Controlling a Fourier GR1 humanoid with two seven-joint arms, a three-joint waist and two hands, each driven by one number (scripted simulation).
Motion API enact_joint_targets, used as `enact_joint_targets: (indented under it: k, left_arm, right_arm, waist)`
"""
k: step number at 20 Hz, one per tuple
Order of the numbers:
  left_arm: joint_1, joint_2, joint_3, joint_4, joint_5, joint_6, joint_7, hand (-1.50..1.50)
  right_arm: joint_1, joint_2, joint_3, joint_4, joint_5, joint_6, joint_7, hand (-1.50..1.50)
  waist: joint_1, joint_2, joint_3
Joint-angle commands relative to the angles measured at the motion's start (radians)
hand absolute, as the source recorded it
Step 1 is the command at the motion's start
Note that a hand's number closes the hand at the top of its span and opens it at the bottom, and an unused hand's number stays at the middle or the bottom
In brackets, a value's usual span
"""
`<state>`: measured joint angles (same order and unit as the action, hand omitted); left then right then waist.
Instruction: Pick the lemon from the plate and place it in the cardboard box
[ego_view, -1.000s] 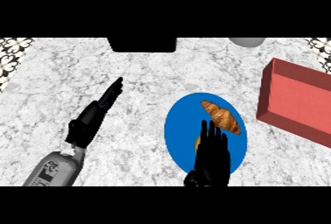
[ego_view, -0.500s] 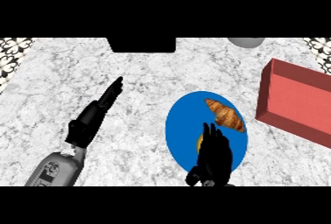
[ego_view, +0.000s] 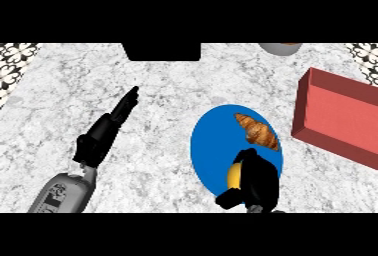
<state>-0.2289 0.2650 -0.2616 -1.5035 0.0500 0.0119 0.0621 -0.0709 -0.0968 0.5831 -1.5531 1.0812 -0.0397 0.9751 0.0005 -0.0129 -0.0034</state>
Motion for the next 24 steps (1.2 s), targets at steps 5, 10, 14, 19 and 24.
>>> enact_joint_targets:
  k: [5,10,14,19,24]
  left_arm:
    - [0.032,0.006,0.003,-0.043,-0.005,-0.009,0.014,0.00]
    - [0.017,0.008,0.027,-0.046,-0.011,-0.026,0.027,0.00]
    - [0.047,-0.031,0.007,-0.036,-0.036,-0.017,0.007,0.00]
    - [0.023,0.002,0.055,-0.066,-0.019,-0.038,0.043,0.00]
    - [0.029,-0.022,0.053,-0.057,-0.033,-0.031,0.038,0.00]
  right_arm:
    - [0.191,-0.462,-0.148,-0.143,-0.214,-0.011,-0.503,1.50]
    - [0.226,-0.562,-0.294,-0.223,-0.210,-0.080,-0.588,1.50]
    - [0.294,-0.563,-0.361,-0.237,-0.160,-0.195,-0.630,1.50]
    - [0.399,-0.611,-0.403,-0.661,-0.196,-0.056,-0.502,1.50]
    - [0.545,-0.626,-0.503,-0.921,-0.285,-0.037,-0.528,1.50]
  waist:
    - [-0.014,0.009,0.005]
    - [-0.013,0.011,0.004]
    - [-0.011,0.011,0.003]
    - [-0.021,0.007,0.002]
    - [-0.029,0.006,0.003]
